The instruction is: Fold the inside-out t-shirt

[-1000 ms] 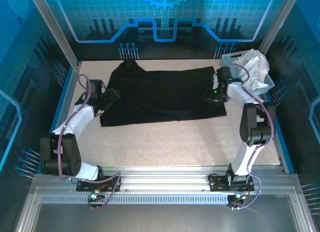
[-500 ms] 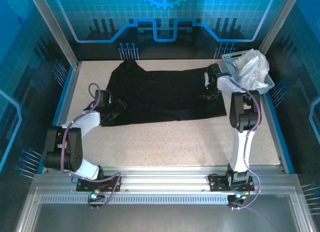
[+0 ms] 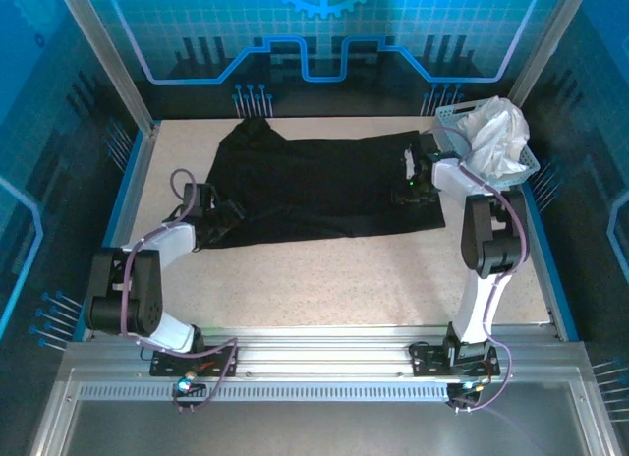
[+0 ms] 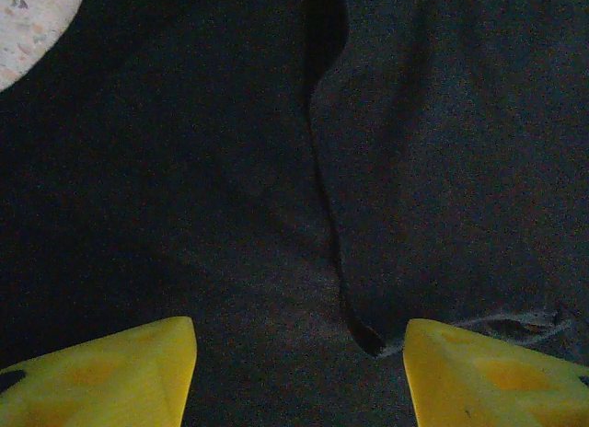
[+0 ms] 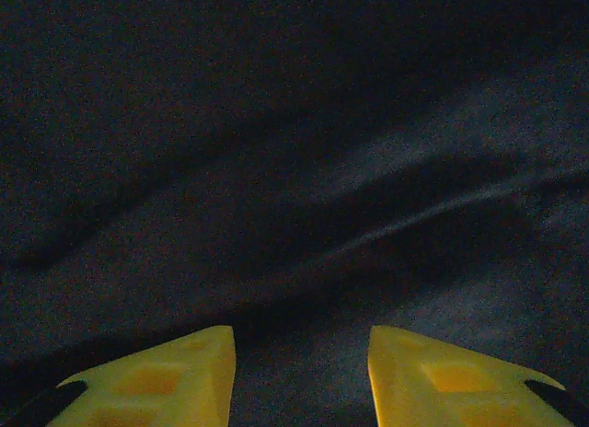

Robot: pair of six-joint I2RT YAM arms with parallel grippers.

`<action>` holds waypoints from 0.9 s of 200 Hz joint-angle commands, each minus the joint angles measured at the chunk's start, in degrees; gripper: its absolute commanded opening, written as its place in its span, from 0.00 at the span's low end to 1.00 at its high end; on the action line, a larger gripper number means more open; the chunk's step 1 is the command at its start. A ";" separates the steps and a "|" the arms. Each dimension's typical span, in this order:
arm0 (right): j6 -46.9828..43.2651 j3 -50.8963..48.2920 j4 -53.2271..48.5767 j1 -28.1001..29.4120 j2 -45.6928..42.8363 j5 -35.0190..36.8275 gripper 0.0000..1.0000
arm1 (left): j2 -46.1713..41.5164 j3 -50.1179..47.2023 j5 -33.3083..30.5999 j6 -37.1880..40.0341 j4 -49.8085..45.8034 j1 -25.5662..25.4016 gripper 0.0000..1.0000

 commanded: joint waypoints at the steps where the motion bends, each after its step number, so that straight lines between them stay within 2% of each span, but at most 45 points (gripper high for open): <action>1: -1.82 -2.11 -1.36 -0.02 -1.11 2.76 0.43 | -0.74 -0.71 1.64 -0.25 2.00 -0.05 0.62; 39: -2.58 -0.67 -5.05 -2.46 3.55 3.69 0.42 | 3.67 0.36 3.49 -0.44 2.76 -0.06 0.63; 72: -0.93 -4.41 -7.49 -4.22 2.93 5.72 0.41 | 3.78 -1.67 5.05 -0.99 2.85 -0.05 0.63; 109: 1.99 -14.95 -7.69 -7.19 -5.13 6.34 0.39 | 0.43 -9.33 7.62 -1.81 2.00 -0.30 0.63; 134: 3.43 -22.42 -5.77 -9.36 -13.89 6.60 0.38 | -5.64 -15.85 8.77 -3.74 0.06 -2.12 0.63; 154: 1.85 -23.46 -3.57 -7.30 -20.28 7.58 0.38 | -11.99 -16.50 8.96 -4.36 -3.21 -3.72 0.64; 180: -4.83 -22.21 2.06 1.29 -24.01 7.54 0.42 | -17.22 -12.55 7.49 -3.52 -6.19 -3.74 0.65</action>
